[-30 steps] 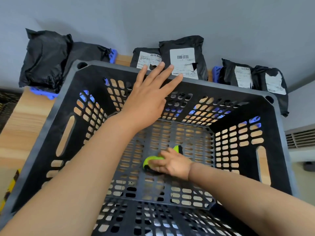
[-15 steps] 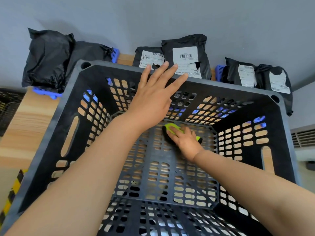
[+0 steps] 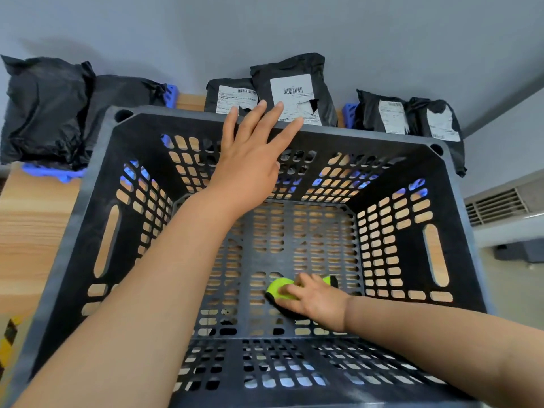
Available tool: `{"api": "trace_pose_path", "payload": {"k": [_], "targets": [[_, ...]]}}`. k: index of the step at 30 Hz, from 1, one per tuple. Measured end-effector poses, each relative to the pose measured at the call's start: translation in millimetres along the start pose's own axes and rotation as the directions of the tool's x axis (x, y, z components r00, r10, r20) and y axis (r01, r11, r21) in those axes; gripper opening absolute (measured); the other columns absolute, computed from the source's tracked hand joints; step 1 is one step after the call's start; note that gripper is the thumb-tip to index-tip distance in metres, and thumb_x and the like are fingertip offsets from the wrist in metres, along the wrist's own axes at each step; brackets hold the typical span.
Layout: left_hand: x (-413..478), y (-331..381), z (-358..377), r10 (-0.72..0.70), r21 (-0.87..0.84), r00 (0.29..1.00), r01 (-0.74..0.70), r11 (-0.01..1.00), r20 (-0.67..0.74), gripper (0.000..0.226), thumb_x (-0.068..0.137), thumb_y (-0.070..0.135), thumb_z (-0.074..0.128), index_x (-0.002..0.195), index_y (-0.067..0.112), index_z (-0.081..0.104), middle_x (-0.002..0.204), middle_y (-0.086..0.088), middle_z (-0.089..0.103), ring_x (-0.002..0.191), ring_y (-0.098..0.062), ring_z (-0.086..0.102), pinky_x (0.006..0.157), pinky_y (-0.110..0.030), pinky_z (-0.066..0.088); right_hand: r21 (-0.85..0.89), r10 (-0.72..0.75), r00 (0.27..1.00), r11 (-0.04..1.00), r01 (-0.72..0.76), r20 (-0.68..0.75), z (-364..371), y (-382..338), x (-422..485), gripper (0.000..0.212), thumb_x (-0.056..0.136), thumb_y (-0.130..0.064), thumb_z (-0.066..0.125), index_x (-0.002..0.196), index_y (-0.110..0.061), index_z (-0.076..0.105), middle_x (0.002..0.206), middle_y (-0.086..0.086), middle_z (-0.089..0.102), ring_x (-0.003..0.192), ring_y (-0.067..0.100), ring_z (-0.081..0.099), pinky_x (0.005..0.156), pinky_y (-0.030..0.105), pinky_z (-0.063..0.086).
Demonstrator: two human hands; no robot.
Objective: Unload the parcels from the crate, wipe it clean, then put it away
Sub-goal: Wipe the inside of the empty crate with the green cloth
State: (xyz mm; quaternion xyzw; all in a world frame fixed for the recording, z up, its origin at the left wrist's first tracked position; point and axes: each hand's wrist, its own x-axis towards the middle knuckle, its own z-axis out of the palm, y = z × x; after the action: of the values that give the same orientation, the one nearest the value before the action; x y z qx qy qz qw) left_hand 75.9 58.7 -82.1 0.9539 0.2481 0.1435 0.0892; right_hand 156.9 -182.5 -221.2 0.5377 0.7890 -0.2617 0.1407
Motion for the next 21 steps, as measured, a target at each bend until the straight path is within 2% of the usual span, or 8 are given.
{"api": "trace_pose_path", "payload": {"k": [6, 9, 11, 17, 21], "targets": [[1, 3, 0, -0.01, -0.001, 1.0, 0.01, 1.0, -0.001, 0.074, 0.091, 0.01, 0.047, 0.15, 0.036, 0.01, 0.159, -0.003, 0.006, 0.146, -0.024, -0.006, 0.11, -0.044, -0.019, -0.051, -0.18, 0.981, 0.982, 0.184, 0.075, -4, -3, -10, 0.062, 0.085, -0.003, 0.06, 0.14, -0.021, 0.038, 0.127, 0.013, 0.043, 0.101, 0.034, 0.043, 0.077, 0.045, 0.046], [1, 4, -1, -0.01, 0.001, 1.0, 0.01, 1.0, -0.003, 0.074, 0.091, 0.009, 0.047, 0.15, 0.036, 0.01, 0.159, -0.003, 0.006, 0.146, -0.024, -0.006, 0.11, -0.044, -0.019, -0.145, -0.313, 0.945, 0.935, 0.324, 0.093, -6, 1, -14, 0.052, 0.079, -0.011, 0.07, 0.126, -0.022, 0.053, 0.115, 0.007, 0.05, 0.092, 0.029, 0.048, 0.07, 0.038, 0.048], [1, 4, -1, -0.013, 0.003, 1.0, 0.013, 1.0, -0.005, 0.075, 0.091, 0.009, 0.047, 0.15, 0.036, 0.01, 0.159, -0.003, 0.006, 0.146, -0.024, -0.006, 0.11, -0.044, -0.019, -0.214, -0.335, 0.939, 0.914, 0.345, 0.08, -3, 3, -15, 0.049, 0.075, -0.017, 0.073, 0.12, -0.026, 0.055, 0.112, 0.003, 0.052, 0.088, 0.024, 0.049, 0.068, 0.034, 0.048], [1, 5, -1, -0.011, 0.006, 1.0, 0.011, 1.0, -0.008, 0.074, 0.091, 0.009, 0.047, 0.15, 0.035, 0.011, 0.159, -0.004, 0.007, 0.146, -0.025, -0.004, 0.111, -0.045, -0.018, -0.312, -0.243, 0.97, 0.924, 0.222, -0.029, -14, 30, -5, 0.061, 0.061, -0.016, 0.081, 0.116, -0.025, 0.057, 0.107, 0.002, 0.057, 0.083, 0.023, 0.055, 0.066, 0.033, 0.048], [1, 5, -1, -0.017, 0.004, 1.0, 0.017, 1.0, -0.002, 0.074, 0.091, 0.009, 0.047, 0.15, 0.035, 0.01, 0.159, -0.004, 0.006, 0.146, -0.025, -0.006, 0.112, -0.047, -0.016, -0.287, -0.135, 0.983, 0.953, 0.096, -0.12, -21, 50, 3, 0.063, 0.061, -0.013, 0.082, 0.117, -0.024, 0.056, 0.109, 0.005, 0.059, 0.086, 0.025, 0.058, 0.067, 0.036, 0.052]]}}
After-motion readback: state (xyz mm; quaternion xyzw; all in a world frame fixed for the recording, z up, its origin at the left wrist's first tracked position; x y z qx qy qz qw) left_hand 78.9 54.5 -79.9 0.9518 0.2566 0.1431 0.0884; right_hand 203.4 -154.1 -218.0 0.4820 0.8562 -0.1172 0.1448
